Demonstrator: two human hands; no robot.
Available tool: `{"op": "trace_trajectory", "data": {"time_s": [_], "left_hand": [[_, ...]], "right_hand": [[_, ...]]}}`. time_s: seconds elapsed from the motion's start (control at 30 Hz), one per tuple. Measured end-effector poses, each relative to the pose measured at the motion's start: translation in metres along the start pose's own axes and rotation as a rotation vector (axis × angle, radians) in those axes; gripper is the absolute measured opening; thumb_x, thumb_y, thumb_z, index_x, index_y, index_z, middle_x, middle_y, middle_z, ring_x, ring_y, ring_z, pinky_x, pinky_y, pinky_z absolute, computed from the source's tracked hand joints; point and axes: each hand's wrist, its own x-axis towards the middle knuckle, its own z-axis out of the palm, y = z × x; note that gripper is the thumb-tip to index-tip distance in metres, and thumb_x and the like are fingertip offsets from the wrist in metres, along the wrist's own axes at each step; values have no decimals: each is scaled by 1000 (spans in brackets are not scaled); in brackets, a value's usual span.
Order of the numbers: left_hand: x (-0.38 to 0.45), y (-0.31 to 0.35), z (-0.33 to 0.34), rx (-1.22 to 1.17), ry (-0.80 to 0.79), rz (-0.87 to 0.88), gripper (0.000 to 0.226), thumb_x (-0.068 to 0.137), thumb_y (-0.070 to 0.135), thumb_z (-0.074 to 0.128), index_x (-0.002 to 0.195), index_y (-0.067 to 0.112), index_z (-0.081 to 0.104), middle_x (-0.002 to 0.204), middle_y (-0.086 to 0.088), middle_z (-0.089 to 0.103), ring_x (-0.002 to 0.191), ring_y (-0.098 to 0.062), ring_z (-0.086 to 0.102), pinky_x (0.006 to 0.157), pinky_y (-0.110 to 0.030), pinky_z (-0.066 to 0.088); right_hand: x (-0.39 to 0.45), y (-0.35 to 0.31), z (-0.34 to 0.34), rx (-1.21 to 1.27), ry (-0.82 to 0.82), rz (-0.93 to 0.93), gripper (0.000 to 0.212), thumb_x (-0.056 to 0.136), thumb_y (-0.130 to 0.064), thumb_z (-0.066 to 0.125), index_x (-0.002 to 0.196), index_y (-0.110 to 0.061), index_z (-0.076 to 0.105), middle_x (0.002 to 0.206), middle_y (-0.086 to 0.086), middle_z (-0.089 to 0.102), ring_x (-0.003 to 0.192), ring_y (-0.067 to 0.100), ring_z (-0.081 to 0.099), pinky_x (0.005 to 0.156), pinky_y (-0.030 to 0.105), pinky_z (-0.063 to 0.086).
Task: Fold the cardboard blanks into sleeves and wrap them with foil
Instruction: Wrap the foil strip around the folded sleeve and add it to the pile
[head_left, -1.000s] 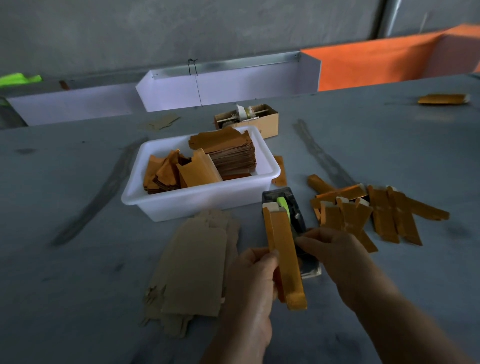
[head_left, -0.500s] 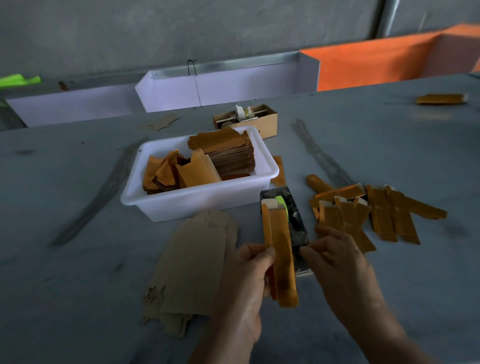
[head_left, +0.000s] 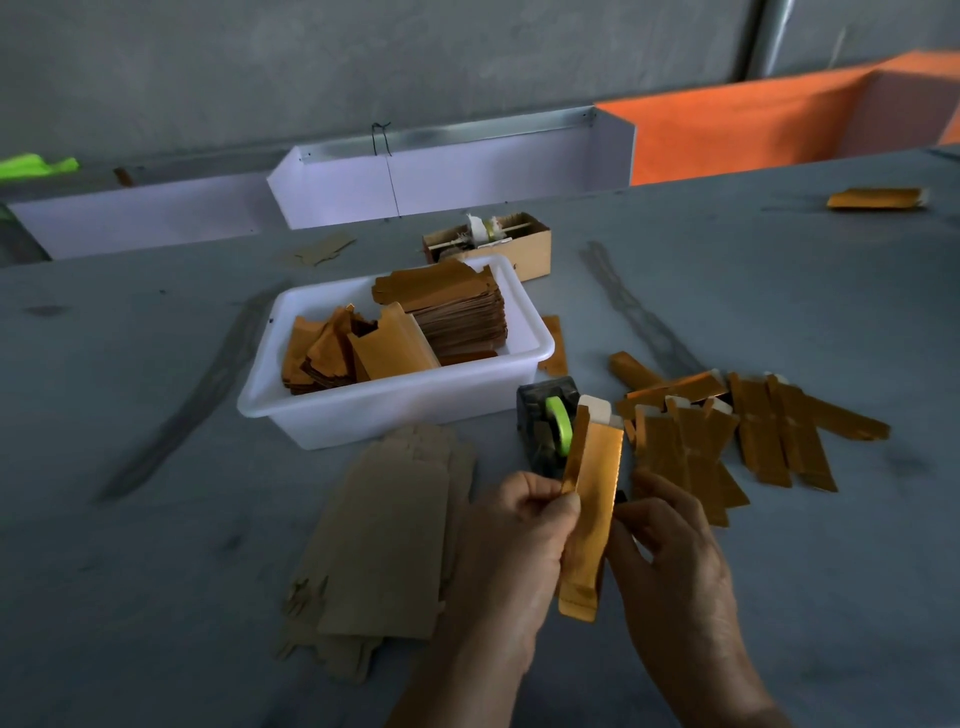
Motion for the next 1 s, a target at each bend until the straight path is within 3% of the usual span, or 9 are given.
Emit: {"op": "trace_trajectory", "data": {"time_s": [0.1, 0.17, 0.23, 0.33, 0.43, 0.53, 0.67, 0.8, 1.0], "left_hand": [[1, 2, 1, 60, 26, 17, 8, 89, 25, 63, 82, 23, 64, 75, 2, 66, 64, -4, 60, 54, -16, 46], [1, 2, 2, 88, 34, 20, 7, 89, 26, 63, 85, 22, 65, 78, -1, 67, 71, -14, 62, 61, -25, 46], [1, 5, 3, 95, 30, 13, 6, 89, 27, 63, 86, 22, 65, 78, -1, 67, 72, -16, 62, 60, -24, 46], [0, 9, -2, 49, -15, -47, 8, 88, 29, 64, 82, 24, 65, 74, 4, 67, 66, -6, 61, 56, -19, 43], [-3, 10, -8, -64, -39, -91, 11, 84, 24, 67, 73, 22, 68, 64, 7, 67, 59, -5, 61, 53, -21, 43], [-11, 12, -11, -149, -66, -96, 14, 83, 17, 67, 69, 19, 70, 63, 1, 69, 60, -13, 63, 57, -28, 50], [-17, 16, -15, -191, -98, -78, 4, 82, 13, 69, 80, 12, 72, 79, -9, 75, 78, -23, 72, 78, -37, 58], [-22, 19, -17, -198, -109, -80, 6, 82, 13, 71, 85, 9, 72, 80, -8, 75, 76, -20, 73, 75, -33, 60], [-27, 22, -16, -253, -119, -70, 7, 81, 10, 70, 76, 11, 74, 75, -8, 74, 71, -18, 73, 65, -26, 58]], "right_hand": [[3, -1, -1, -148, 12, -102, 11, 81, -7, 68, 73, -12, 64, 123, 4, 53, 111, 22, 52, 80, 20, 42], [5, -3, -2, -275, -2, -181, 5, 80, -5, 68, 77, -7, 65, 116, 6, 56, 104, 20, 51, 81, 21, 39], [3, -5, -8, -302, -23, -180, 2, 81, -6, 68, 81, -6, 66, 111, 6, 56, 97, 17, 49, 78, 23, 40], [1, -7, -29, -154, -39, -129, 8, 83, -10, 65, 79, -17, 63, 96, -1, 58, 82, 16, 58, 65, 23, 46], [4, -20, -55, 302, -230, 82, 17, 83, -13, 62, 69, -23, 64, 70, -1, 63, 68, 13, 62, 60, 24, 45], [5, -32, -64, 404, -435, 70, 19, 81, -12, 63, 74, -29, 68, 69, -3, 65, 62, 6, 61, 57, 22, 47], [7, -39, -62, 311, -466, -76, 25, 80, -12, 65, 78, -37, 69, 76, -6, 67, 67, 6, 62, 57, 16, 49], [9, -41, -61, 269, -471, -145, 29, 81, -12, 63, 80, -40, 70, 79, -8, 68, 71, 5, 61, 57, 17, 49], [9, -40, -61, 201, -460, -192, 34, 82, -12, 63, 92, -44, 68, 81, -13, 67, 75, 4, 62, 59, 18, 50]]}}
